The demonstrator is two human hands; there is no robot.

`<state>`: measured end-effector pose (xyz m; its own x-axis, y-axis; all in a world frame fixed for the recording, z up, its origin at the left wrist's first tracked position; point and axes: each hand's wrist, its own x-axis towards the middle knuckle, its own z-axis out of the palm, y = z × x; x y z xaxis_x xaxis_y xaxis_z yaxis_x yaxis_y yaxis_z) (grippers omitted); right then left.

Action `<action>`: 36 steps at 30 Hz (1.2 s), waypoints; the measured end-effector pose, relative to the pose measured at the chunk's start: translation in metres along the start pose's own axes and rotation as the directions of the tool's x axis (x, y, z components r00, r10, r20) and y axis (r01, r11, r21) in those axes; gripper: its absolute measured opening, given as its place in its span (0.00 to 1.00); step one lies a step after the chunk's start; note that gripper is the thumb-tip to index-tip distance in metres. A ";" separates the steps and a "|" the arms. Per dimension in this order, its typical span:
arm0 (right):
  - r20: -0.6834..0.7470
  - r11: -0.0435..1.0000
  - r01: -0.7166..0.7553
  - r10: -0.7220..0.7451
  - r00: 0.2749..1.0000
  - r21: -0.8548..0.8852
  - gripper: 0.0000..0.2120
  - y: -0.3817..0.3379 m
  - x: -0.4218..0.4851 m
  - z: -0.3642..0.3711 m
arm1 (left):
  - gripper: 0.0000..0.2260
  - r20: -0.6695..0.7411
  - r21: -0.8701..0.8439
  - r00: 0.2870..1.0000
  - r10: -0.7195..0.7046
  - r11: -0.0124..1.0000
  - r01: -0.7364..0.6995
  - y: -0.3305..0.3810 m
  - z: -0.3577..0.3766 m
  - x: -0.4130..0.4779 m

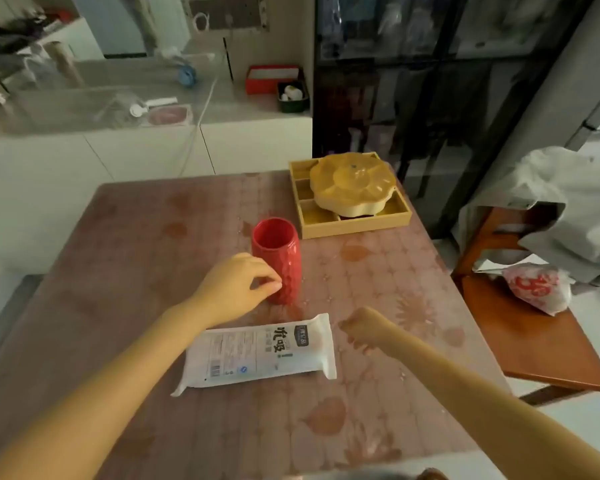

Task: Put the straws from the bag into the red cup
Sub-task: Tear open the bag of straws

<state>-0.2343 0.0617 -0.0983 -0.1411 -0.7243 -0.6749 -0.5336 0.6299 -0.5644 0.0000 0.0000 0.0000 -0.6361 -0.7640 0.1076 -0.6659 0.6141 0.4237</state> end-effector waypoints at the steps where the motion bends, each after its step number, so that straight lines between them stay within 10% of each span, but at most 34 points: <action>1: 0.027 0.996 -0.060 0.062 0.998 -0.073 0.14 -0.001 0.007 0.008 | 0.06 0.028 -0.018 0.999 -0.017 1.000 0.017 -0.005 0.005 0.003; 9: 0.058 0.970 -0.241 0.239 0.969 0.028 0.10 0.009 0.035 0.040 | 0.06 0.205 -0.101 0.977 -0.066 0.991 0.088 -0.025 0.054 0.019; 19: -0.053 0.990 -0.024 0.031 0.998 0.140 0.08 -0.018 -0.005 -0.054 | 0.04 0.230 -0.299 0.971 -0.069 0.944 0.138 0.011 0.079 0.048; 25: -0.268 0.967 0.160 -0.104 0.958 0.197 0.06 -0.067 -0.062 -0.137 | 0.04 0.101 -0.703 0.989 -0.105 0.696 0.146 0.065 0.051 0.089; 29: -0.356 0.953 0.302 -0.271 0.894 0.033 0.09 -0.082 -0.073 -0.129 | 0.08 0.078 -0.857 0.984 -0.163 0.494 0.149 0.080 0.034 0.107; 36: -0.381 0.921 0.352 -0.390 0.838 -0.169 0.09 -0.083 -0.061 -0.106 | 0.07 0.156 -0.789 0.966 -0.204 0.563 0.246 0.077 0.028 0.120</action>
<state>-0.2696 0.0234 0.0401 -0.2280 -0.9597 -0.1641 -0.6821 0.2777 -0.6765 -0.1385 -0.0386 0.0204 -0.5396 -0.8329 -0.1229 -0.2241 0.0014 0.9746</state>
